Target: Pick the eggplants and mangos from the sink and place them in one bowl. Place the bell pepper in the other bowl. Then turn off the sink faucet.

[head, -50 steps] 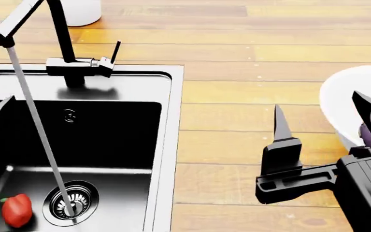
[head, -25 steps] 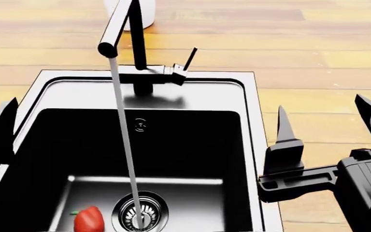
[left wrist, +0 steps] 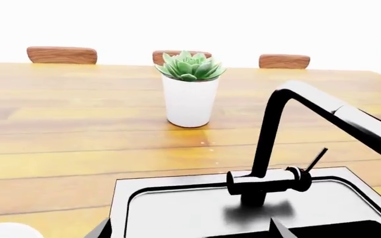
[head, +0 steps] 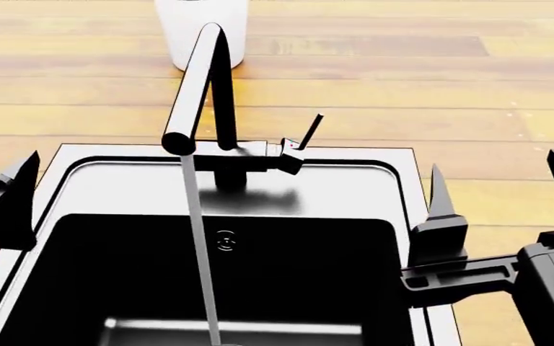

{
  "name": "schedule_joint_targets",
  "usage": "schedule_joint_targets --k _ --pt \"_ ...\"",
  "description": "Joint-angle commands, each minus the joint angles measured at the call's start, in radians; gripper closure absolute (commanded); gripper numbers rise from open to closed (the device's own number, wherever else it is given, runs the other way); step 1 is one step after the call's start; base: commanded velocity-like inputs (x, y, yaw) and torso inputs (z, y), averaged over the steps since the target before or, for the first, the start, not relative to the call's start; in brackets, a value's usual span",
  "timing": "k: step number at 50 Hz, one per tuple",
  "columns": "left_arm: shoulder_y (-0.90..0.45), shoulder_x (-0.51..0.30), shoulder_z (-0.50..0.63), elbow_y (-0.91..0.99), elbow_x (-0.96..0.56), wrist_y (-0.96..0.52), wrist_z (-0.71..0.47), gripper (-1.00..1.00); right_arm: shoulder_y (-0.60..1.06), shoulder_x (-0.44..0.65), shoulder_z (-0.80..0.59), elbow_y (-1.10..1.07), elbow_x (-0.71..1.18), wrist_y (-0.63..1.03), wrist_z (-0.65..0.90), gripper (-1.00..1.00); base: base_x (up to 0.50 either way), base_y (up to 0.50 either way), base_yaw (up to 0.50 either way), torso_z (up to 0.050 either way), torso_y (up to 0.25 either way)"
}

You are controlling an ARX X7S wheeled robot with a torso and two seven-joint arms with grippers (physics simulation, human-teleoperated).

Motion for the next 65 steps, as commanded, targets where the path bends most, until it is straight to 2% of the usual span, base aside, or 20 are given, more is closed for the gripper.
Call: schedule_joint_targets --k 1,4,7,12,13,21,25,26,27,30,34,47,50,55,65 --pt "-0.049 0.009 0.04 0.006 -0.016 -0.067 -0.024 -1.0 -0.019 0.021 0.018 -0.007 0.02 -0.007 0.017 -1.0 0.0 0.0 0.0 0.0 0.0" --pt "-0.093 0.014 0.082 0.032 -0.029 -0.134 -0.014 -1.0 -0.032 0.024 0.025 -0.009 0.022 -0.015 0.019 -1.0 0.0 0.0 0.0 0.0 0.0" --pt "-0.154 0.052 0.112 -0.002 -0.125 -0.191 -0.046 -1.0 -0.033 0.02 0.023 -0.006 0.024 -0.014 0.019 -1.0 0.0 0.0 0.0 0.0 0.0" --pt "-0.249 0.113 0.183 -0.058 -0.137 -0.289 -0.039 -1.0 -0.033 0.008 0.013 -0.003 0.02 -0.009 0.017 -1.0 0.0 0.0 0.0 0.0 0.0" --pt "-0.267 0.118 0.195 -0.063 -0.114 -0.307 0.003 -1.0 -0.041 0.01 0.016 -0.003 0.019 -0.014 0.017 -1.0 0.0 0.0 0.0 0.0 0.0" --pt "-0.256 0.178 0.258 -0.088 -0.128 -0.345 0.006 -1.0 -0.065 0.006 0.015 0.011 0.008 -0.022 0.006 -1.0 0.0 0.0 0.0 0.0 0.0" --pt "-0.272 0.229 0.298 -0.146 -0.214 -0.386 -0.008 -1.0 -0.063 0.0 0.015 0.015 0.011 -0.024 0.009 -1.0 0.0 0.0 0.0 0.0 0.0" --pt "-0.283 0.236 0.32 -0.143 -0.162 -0.405 0.026 -1.0 -0.067 -0.001 0.014 0.016 0.01 -0.024 0.009 -1.0 0.0 0.0 0.0 0.0 0.0" --pt "-0.282 0.248 0.33 -0.177 -0.2 -0.416 0.018 -1.0 -0.067 -0.001 0.014 0.015 0.012 -0.024 0.009 -1.0 0.0 0.0 0.0 0.0 0.0" --pt "-0.287 0.271 0.368 -0.22 -0.113 -0.429 0.096 -1.0 -0.073 0.007 0.022 0.009 0.017 -0.027 0.01 -1.0 0.0 0.0 0.0 0.0 0.0" --pt "-0.261 0.278 0.4 -0.245 -0.038 -0.419 0.142 -1.0 -0.118 0.025 0.043 0.002 0.019 -0.051 0.009 -1.0 0.0 0.0 0.0 0.0 0.0" --pt "-0.255 0.373 0.523 -0.402 0.072 -0.467 0.197 -1.0 -0.169 0.039 0.061 0.0 0.02 -0.068 0.01 -1.0 0.0 0.0 0.0 0.0 0.0" --pt "-0.251 0.375 0.547 -0.429 0.089 -0.479 0.217 -1.0 -0.16 0.047 0.067 -0.005 0.031 -0.066 0.015 -1.0 0.0 0.0 0.0 0.0 0.0" --pt "-0.252 0.376 0.572 -0.461 0.105 -0.494 0.244 -1.0 -0.246 0.043 0.081 -0.009 0.011 -0.103 0.014 -1.0 0.0 0.0 0.0 0.0 0.0" --pt "-0.294 0.419 0.631 -0.589 0.177 -0.509 0.311 -1.0 -0.274 0.034 0.078 0.003 0.005 -0.11 -0.004 -1.0 0.0 0.0 0.0 0.0 0.0"
